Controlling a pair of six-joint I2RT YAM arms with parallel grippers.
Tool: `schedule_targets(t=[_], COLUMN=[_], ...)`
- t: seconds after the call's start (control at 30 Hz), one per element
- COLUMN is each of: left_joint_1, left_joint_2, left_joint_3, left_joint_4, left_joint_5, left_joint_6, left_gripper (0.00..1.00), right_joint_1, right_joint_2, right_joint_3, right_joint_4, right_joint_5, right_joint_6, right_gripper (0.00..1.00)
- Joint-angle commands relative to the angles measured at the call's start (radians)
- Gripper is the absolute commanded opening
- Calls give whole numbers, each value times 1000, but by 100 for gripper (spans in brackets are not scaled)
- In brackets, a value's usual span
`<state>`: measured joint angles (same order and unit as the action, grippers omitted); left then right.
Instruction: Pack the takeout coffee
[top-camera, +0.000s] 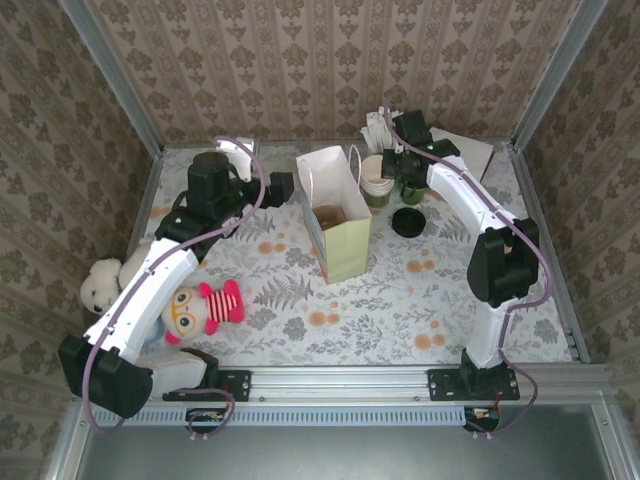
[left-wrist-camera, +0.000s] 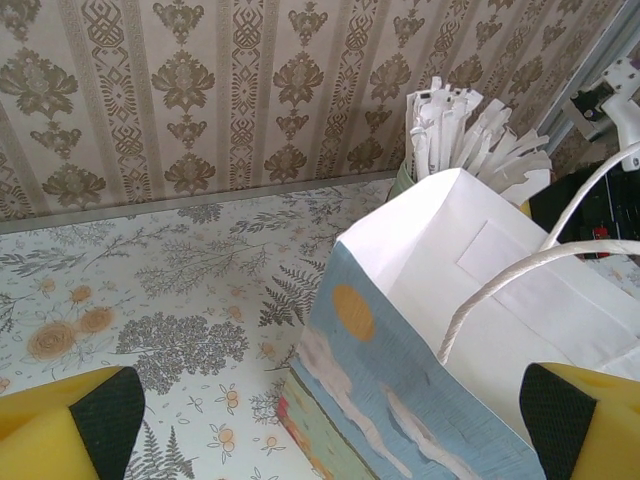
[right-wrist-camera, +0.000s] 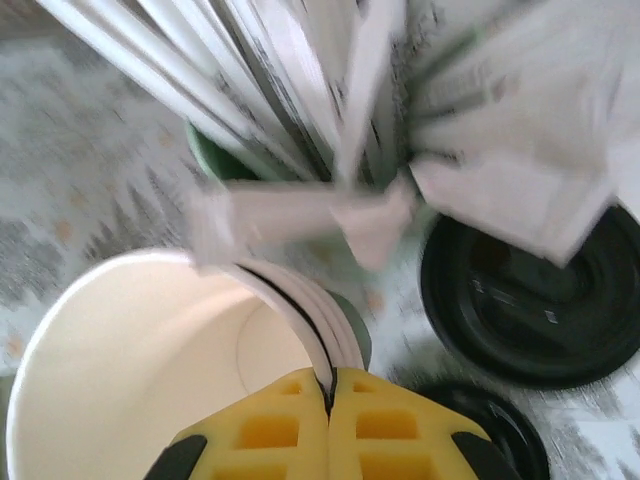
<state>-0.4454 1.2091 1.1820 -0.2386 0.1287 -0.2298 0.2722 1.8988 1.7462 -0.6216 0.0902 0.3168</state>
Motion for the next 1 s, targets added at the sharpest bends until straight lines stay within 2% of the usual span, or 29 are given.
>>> schedule_targets(t=[0.0,0.03,0.07,0.1,0.13,0.2,0.23,0.27,0.3,0.37,0.4,0.43,0.47,0.5,0.53,0.57,0.63,0.7,0.73,0.8,0.83,0.9,0.97], left_joint_1=[-4,-4,-4,-5,-4,-5,-5,-4,-4,-5,-4,-4,-5,-4,-4,-4,-4,-5,-5,-40,-50,-87,-175], left_joint_2=[4,7,9,10,13,22,25,27,30,36,38,39,40,41,43,43,39,22,6,-37,-65,-115,-140], left_joint_3=[3,5,8,5,7,14,18,18,19,24,25,24,25,25,25,25,25,16,10,-4,-10,-10,20], left_joint_4=[-1,-4,-3,1,2,-1,-2,-1,0,-3,-3,-2,-2,-4,-2,-2,0,13,29,49,58,62,20], left_joint_5=[21,22,23,27,27,30,33,36,40,40,42,45,46,48,49,55,78,101,112,120,132,186,247], left_joint_6=[29,32,32,33,35,36,38,38,41,42,41,42,44,44,44,44,53,54,50,52,60,90,163], left_gripper=[100,100,100,100,100,100,100,100,100,100,100,100,100,100,100,100,100,100,100,100,100,100,100], right_joint_1=[0,0,-1,-4,-5,-1,-3,-8,-9,-8,-7,-10,-10,-9,-9,-9,-9,-9,-8,-7,-7,-5,-7], right_joint_2=[-18,11,-15,-66,-73,10,-11,-61,-83,4,-10,-70,-94,-52,4,-4,-113,-17,-3,-87,-90,-44,-126], right_joint_3=[46,116,89,-19,-45,134,89,-10,-53,118,82,-37,-83,2,107,81,-113,72,82,-71,-62,32,-126], right_joint_4=[-20,-118,-84,51,105,-145,-76,45,95,-148,-99,49,105,-24,-159,-121,140,-112,-116,90,80,-60,148], right_joint_5=[9,68,71,2,-45,61,69,9,-55,30,50,-4,-60,-58,-5,24,-51,-14,10,-55,-67,1,-28], right_joint_6=[-24,-17,-11,-17,-42,-50,-39,-37,-58,-62,-41,-36,-51,-66,-57,-44,-44,-68,-63,-45,-53,-50,-37], right_gripper=[0,0,0,0,0,0,0,0,0,0,0,0,0,0,0,0,0,0,0,0,0,0,0])
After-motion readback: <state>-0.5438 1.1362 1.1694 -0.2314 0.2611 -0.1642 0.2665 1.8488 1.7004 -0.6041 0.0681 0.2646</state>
